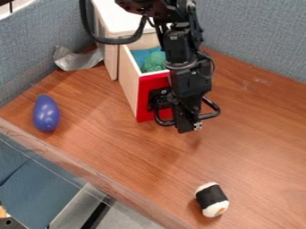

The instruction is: Open the drawer

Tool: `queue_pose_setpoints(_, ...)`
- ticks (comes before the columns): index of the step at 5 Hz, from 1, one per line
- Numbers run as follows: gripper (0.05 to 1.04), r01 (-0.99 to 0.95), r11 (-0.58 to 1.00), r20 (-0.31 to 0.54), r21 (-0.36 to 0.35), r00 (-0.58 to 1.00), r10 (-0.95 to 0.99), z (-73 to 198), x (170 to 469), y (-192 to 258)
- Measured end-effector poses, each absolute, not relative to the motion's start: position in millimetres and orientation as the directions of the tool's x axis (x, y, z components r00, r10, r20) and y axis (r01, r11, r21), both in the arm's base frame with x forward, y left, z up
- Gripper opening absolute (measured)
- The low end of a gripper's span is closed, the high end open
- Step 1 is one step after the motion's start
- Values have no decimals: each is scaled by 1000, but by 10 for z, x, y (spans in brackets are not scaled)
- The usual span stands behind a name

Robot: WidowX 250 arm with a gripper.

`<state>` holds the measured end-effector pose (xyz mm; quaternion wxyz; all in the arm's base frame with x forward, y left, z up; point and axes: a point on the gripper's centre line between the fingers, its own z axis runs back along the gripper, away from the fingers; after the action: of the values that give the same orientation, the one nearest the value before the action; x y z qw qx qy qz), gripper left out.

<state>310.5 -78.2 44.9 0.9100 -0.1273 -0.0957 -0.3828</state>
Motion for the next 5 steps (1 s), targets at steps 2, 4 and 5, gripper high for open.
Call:
queue_pose_setpoints(2, 388, 751, 642, 257, -157, 658, -707, 446, 3039, -852)
queue_pose_setpoints(4, 967, 756, 640, 272, -134, 650, -710, 556, 3046, -842)
queue_pose_setpoints(5, 1007, 758, 641, 277, -121, 646, -711, 592, 3054, -834)
